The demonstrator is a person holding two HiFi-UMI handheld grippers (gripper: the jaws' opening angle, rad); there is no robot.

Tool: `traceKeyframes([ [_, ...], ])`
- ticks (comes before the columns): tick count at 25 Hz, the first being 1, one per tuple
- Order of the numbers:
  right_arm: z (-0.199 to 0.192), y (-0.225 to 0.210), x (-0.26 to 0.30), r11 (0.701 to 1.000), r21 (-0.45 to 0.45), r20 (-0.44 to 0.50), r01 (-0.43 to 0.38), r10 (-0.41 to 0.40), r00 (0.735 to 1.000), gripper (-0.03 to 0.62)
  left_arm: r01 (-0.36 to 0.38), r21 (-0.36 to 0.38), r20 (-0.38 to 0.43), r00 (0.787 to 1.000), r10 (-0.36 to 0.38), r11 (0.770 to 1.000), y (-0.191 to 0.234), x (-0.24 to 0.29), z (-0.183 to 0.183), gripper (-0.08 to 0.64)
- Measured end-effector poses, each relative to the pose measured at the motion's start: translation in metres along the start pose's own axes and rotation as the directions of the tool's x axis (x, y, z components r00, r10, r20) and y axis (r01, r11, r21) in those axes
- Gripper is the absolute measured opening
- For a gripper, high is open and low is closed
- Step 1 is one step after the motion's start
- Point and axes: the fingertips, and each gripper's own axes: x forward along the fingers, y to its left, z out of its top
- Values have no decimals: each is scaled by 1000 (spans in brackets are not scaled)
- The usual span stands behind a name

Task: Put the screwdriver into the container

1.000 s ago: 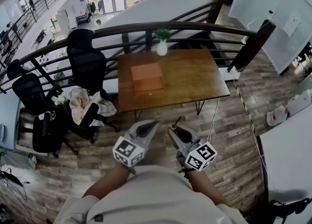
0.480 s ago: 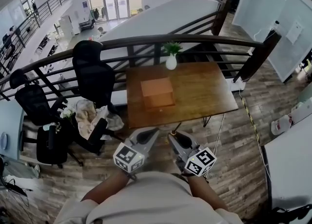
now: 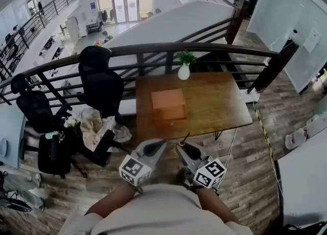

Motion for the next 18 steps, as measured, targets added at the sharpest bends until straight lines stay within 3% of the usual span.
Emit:
traceKeyframes([
  [18,15,-67,10,999,5,-22,-43,43,999,77,-52,-11,-8,999,51,999,25,63,-1,3],
])
